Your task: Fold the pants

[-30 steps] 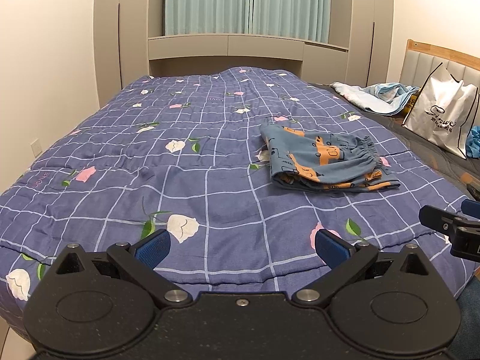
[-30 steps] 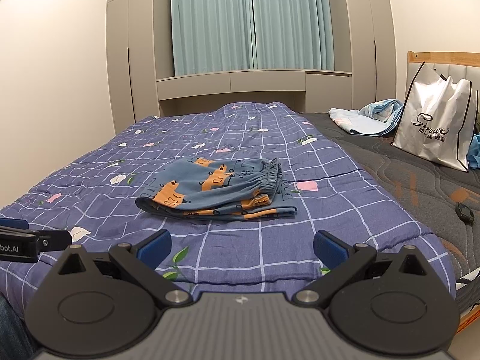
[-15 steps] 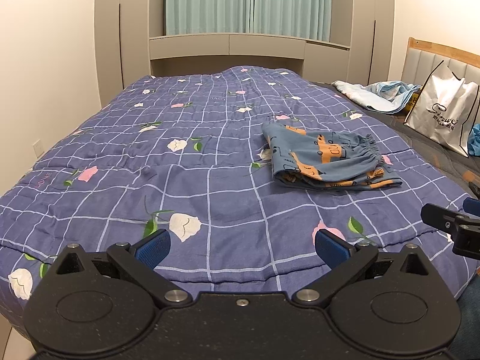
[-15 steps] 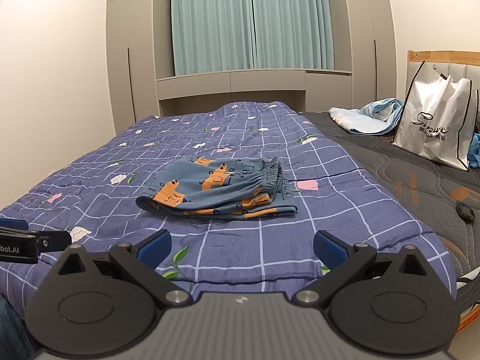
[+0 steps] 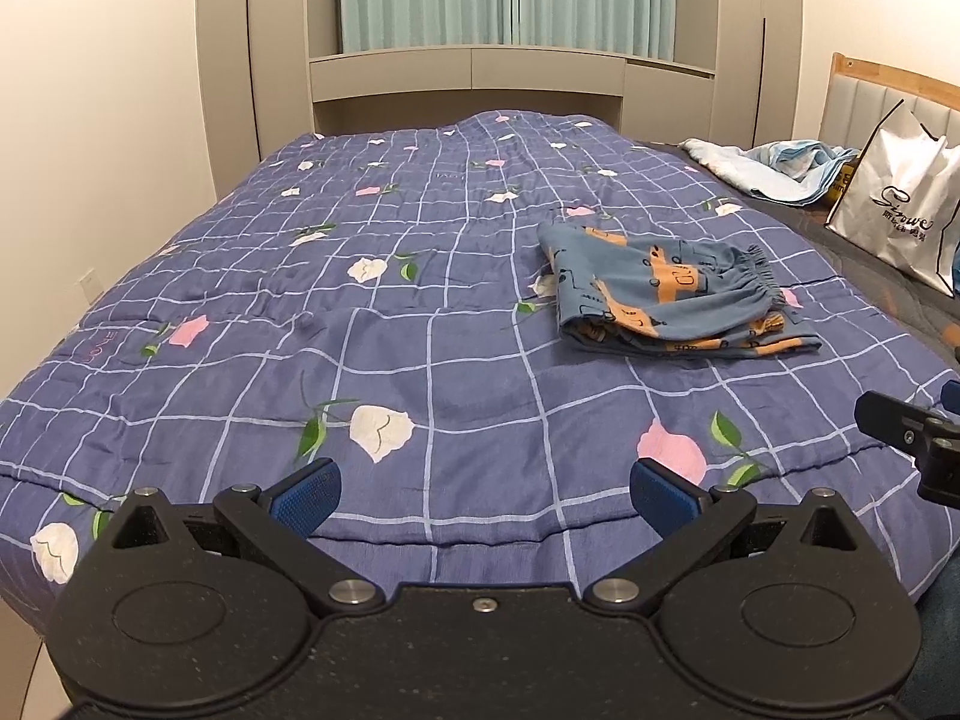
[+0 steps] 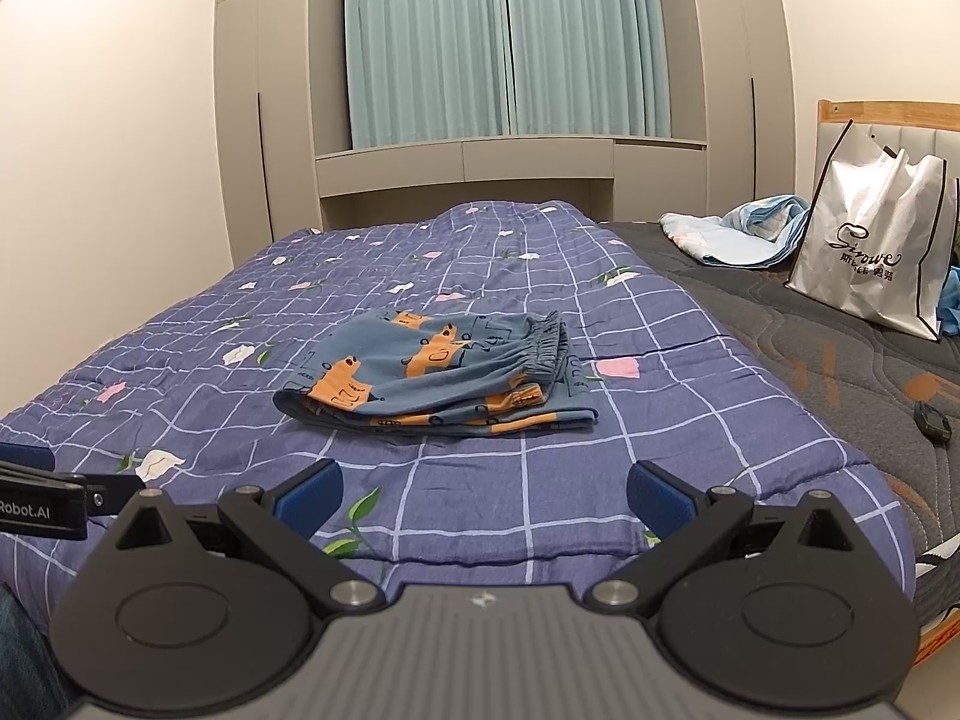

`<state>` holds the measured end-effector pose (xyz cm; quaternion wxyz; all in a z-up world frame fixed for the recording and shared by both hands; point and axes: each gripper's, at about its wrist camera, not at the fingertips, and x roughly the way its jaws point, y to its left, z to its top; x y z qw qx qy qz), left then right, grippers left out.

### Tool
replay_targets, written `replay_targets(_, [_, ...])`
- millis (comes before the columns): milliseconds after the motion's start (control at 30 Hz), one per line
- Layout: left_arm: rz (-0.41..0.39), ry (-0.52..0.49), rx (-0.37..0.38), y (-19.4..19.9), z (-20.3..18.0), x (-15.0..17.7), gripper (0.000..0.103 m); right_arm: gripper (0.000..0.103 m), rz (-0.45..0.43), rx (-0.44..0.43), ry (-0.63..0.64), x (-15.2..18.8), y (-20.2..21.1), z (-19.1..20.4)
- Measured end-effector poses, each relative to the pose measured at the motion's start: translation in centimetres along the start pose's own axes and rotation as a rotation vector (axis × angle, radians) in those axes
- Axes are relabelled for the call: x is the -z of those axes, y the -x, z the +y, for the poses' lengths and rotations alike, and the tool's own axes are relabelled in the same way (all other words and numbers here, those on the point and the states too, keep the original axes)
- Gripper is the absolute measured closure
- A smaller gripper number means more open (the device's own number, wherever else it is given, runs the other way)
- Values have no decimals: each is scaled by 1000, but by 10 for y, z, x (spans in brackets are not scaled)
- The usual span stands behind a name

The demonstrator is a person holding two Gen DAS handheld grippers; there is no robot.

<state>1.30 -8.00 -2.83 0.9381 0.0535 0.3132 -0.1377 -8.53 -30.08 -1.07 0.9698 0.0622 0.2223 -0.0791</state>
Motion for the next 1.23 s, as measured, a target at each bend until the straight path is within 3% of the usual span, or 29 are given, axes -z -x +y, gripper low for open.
replay_targets(1233, [14,3,-37,-1,-3,1,1,0,8,-7,3,1,-2,0])
